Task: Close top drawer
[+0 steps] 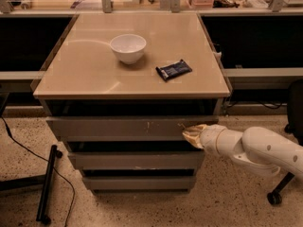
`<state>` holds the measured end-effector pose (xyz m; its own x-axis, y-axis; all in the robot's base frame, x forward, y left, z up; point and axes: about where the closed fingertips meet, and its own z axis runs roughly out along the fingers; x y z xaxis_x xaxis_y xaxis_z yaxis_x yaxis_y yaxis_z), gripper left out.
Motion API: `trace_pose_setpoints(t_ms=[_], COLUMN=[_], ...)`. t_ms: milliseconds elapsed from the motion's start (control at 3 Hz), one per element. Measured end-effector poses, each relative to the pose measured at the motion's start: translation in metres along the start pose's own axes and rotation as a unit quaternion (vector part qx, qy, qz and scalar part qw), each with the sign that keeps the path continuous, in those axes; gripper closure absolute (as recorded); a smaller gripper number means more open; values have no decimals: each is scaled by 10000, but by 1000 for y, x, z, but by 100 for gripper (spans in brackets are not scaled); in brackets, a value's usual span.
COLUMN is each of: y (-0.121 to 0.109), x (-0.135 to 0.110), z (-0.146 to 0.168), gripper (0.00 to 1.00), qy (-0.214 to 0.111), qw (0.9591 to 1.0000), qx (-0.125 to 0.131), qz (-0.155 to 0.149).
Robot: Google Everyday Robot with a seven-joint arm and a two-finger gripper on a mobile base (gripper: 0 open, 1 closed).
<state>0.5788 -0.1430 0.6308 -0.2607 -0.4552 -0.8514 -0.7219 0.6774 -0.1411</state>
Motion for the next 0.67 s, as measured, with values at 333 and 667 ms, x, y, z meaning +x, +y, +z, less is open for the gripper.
trace_pose_setpoints(t_ms=[333, 667], y=[-2, 0], x=[11, 0], z=[-13, -32], gripper=[100, 100], qy=[124, 336], qw=[9999, 9989], qx=[31, -192], qz=[86, 255])
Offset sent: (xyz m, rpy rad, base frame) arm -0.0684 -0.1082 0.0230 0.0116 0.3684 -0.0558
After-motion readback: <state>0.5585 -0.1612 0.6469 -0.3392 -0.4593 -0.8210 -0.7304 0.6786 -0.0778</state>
